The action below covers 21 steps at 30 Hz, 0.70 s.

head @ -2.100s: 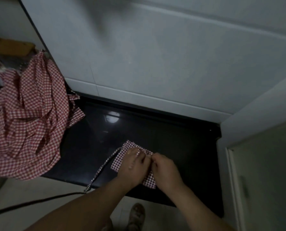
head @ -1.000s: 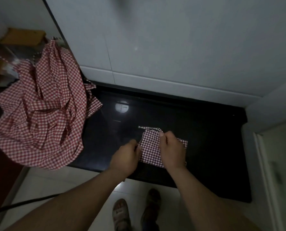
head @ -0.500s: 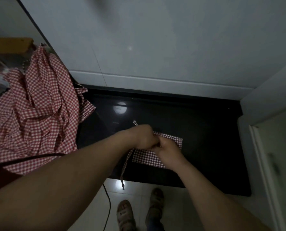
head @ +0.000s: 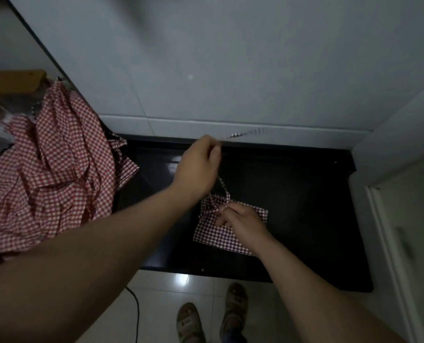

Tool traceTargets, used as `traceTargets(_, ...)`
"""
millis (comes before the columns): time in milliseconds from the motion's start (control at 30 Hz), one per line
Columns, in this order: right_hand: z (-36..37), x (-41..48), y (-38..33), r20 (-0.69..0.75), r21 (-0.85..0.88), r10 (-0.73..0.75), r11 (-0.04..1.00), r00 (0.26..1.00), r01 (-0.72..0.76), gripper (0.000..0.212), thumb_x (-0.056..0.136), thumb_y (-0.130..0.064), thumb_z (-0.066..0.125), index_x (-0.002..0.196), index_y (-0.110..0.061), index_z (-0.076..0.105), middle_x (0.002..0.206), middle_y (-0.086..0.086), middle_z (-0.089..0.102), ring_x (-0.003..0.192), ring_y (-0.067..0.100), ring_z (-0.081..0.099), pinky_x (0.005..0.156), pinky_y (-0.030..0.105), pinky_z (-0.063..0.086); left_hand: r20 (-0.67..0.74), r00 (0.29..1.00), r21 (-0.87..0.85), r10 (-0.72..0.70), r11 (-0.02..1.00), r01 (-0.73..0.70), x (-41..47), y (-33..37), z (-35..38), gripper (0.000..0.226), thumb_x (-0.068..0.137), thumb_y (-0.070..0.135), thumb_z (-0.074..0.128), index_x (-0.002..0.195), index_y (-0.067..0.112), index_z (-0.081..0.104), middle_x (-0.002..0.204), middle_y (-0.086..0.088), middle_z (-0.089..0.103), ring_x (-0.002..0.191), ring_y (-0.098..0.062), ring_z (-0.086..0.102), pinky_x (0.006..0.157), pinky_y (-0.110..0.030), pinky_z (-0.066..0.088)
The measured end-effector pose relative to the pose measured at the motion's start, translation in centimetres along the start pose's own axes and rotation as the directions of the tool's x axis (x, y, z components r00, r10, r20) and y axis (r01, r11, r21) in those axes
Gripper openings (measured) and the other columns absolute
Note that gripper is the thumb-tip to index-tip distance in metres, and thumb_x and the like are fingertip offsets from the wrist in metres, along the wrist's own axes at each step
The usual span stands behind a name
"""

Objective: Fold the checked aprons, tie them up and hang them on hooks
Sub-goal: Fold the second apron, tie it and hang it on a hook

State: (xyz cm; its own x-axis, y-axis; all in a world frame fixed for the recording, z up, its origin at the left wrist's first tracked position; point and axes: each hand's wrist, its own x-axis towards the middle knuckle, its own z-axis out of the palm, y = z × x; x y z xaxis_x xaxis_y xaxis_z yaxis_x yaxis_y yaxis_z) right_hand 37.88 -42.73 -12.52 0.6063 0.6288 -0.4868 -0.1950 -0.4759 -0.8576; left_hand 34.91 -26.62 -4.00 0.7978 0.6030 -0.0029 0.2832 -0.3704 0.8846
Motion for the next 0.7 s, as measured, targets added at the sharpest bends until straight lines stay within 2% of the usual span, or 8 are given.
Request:
traceTargets(33, 0.0, 0.1, -0.1, -0.001, -0.002, 0.006, 1.0, 1.0, -0.006, 0.032, 0.104, -0.024, 0.054, 0.086, -0.009, 0.076, 0.084, 0.001, 0.078, 0.084, 0.012, 0.067, 0.089, 0.031, 0.048, -0.054, 0.994, 0.162, 0.091, 0.983, -0.081, -1.4, -1.5, -0.1, 0.013, 0.106, 0.02, 0.051, 0.101, 0.018, 0.063, 0.093, 0.004, 0.065, 0.087, -0.013, 0.06, 0.083, -0.042, 0.052)
traceTargets(100, 0.1, 0.3, -0.1, -0.012, -0.023, -0.015, 1.0, 1.0, 0.015, 0.032, 0.104, -0.021, 0.053, 0.085, -0.007, 0.075, 0.083, 0.004, 0.078, 0.078, 0.007, 0.066, 0.084, 0.029, 0.049, 0.12, 0.974, 0.338, 0.193, 0.914, -0.223, -3.6, -4.6, -0.4, 0.013, 0.101, 0.019, 0.051, 0.108, 0.02, 0.062, 0.098, 0.006, 0.063, 0.092, -0.013, 0.056, 0.087, -0.044, 0.051)
traceTargets(167, 0.2, 0.2, -0.3, -0.023, -0.02, -0.031, 0.999, 0.999, 0.03, 0.031, 0.103, -0.018, 0.053, 0.087, -0.003, 0.074, 0.083, 0.008, 0.078, 0.072, 0.003, 0.065, 0.078, 0.025, 0.048, 0.405, 0.89, 0.491, 0.207, 0.772, -0.403, -4.9, -6.8, -0.5, 0.027, 0.098, 0.03, 0.049, 0.122, 0.026, 0.061, 0.111, 0.006, 0.066, 0.108, -0.015, 0.059, 0.108, -0.047, 0.043)
traceTargets(267, 0.1, 0.3, -0.2, -0.009, -0.024, -0.014, 1.0, 1.0, 0.014, 0.03, 0.102, -0.02, 0.055, 0.087, -0.005, 0.075, 0.085, 0.004, 0.078, 0.075, 0.003, 0.065, 0.082, 0.025, 0.049, 0.544, 0.798, 0.568, 0.259, 0.586, -0.578, -5.3, -7.3, -1.0, 0.03, 0.104, 0.041, 0.041, 0.126, 0.031, 0.059, 0.117, 0.01, 0.065, 0.124, -0.013, 0.053, 0.127, -0.051, 0.016)
traceTargets(467, 0.0, 0.2, -0.1, 0.022, -0.09, -0.005, 0.996, 1.0, 0.007, 0.03, 0.101, -0.022, 0.055, 0.084, -0.011, 0.077, 0.086, -0.004, 0.078, 0.083, 0.005, 0.067, 0.084, 0.023, 0.048, 0.667, 0.735, 0.657, 0.126, 0.366, -0.659, -3.7, -5.5, -1.2, 0.03, 0.105, 0.04, 0.043, 0.123, 0.028, 0.063, 0.125, 0.001, 0.052, 0.133, -0.025, 0.041, 0.124, -0.052, 0.015)
traceTargets(567, 0.1, 0.1, 0.0, -0.018, -0.012, -0.017, 1.0, 1.0, 0.017, 0.029, 0.1, -0.015, 0.056, 0.078, -0.007, 0.073, 0.074, -0.004, 0.075, 0.072, 0.007, 0.065, 0.074, 0.025, 0.048, 0.689, 0.718, 0.675, 0.097, 0.275, -0.684, -3.5, -4.0, -1.2, 0.034, 0.104, 0.049, 0.038, 0.109, 0.031, 0.066, 0.113, 0.005, 0.062, 0.114, -0.022, 0.052, 0.102, -0.044, 0.032)
traceTargets(633, 0.1, 0.2, 0.3, -0.056, 0.007, -0.032, 0.999, 0.998, 0.033, 0.025, 0.098, -0.013, 0.06, 0.076, -0.002, 0.069, 0.068, -0.002, 0.066, 0.068, 0.009, 0.058, 0.068, 0.03, 0.043, 0.686, 0.728, 0.692, 0.025, 0.286, -0.662, -4.0, -3.7, -0.7, 0.038, 0.105, 0.049, 0.033, 0.1, 0.029, 0.064, 0.108, 0.003, 0.07, 0.105, -0.023, 0.061, 0.092, -0.041, 0.035)
traceTargets(700, 0.2, 0.3, 0.4, -0.053, 0.024, -0.03, 0.999, 0.998, 0.031, 0.015, 0.097, -0.012, 0.065, 0.086, -0.006, 0.074, 0.077, -0.002, 0.071, 0.074, 0.01, 0.062, 0.073, 0.03, 0.048, 0.679, 0.727, 0.691, -0.105, 0.427, -0.583, -4.6, -4.5, -0.1, 0.037, 0.108, 0.044, 0.033, 0.104, 0.025, 0.065, 0.113, -0.004, 0.073, 0.106, -0.028, 0.067, 0.092, -0.039, 0.041)
